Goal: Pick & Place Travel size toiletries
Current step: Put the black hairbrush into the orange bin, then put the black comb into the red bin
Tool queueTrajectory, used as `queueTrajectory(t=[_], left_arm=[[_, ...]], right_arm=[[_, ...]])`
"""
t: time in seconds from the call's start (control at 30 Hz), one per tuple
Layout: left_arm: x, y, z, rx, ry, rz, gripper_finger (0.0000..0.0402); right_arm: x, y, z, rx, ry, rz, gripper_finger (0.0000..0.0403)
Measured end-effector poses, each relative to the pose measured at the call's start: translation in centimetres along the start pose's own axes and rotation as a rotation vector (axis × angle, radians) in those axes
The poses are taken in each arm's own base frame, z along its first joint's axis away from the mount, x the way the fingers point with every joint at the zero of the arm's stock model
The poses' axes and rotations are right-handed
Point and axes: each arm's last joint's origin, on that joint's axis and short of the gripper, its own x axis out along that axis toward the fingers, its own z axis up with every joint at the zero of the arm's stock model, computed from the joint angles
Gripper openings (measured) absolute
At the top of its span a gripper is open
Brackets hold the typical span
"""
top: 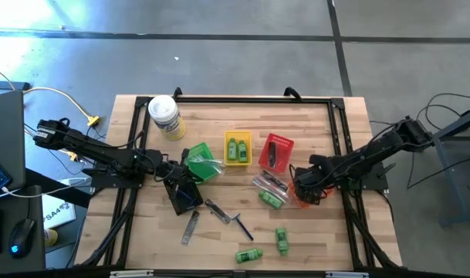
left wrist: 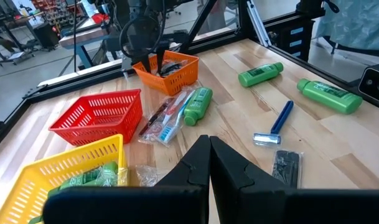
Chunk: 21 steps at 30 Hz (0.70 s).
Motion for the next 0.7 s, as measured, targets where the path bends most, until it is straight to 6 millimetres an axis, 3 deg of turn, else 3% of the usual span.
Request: queueTrajectory(t=[0.2, 0.47, 0.57, 0.7], left_arm=[[0.0, 0.0, 0.0, 0.000, 0.002, -0.001, 0.0000], [0.0, 0.0, -0.1, 0.000, 0.007, -0.002, 0.0000], [0.0, 0.0, -0.1, 0.000, 0.008, -0.002, 0.0000], [0.0, 0.0, -0.1, 0.000, 0.008, -0.002, 0.0000]], right_arm=[[-0.2, 0.0, -0.1, 0.005, 0.014, 0.042, 0.0158], [-2.9, -0.4, 0.1, 0.022, -0.126, 0.093, 0.0162], [-4.6, -0.8, 0.4, 0.039, -0.285, 0.075, 0.0158], [-7.9, 0.0, 1.1, -0.037, -0.692, 0.127, 0.0150]])
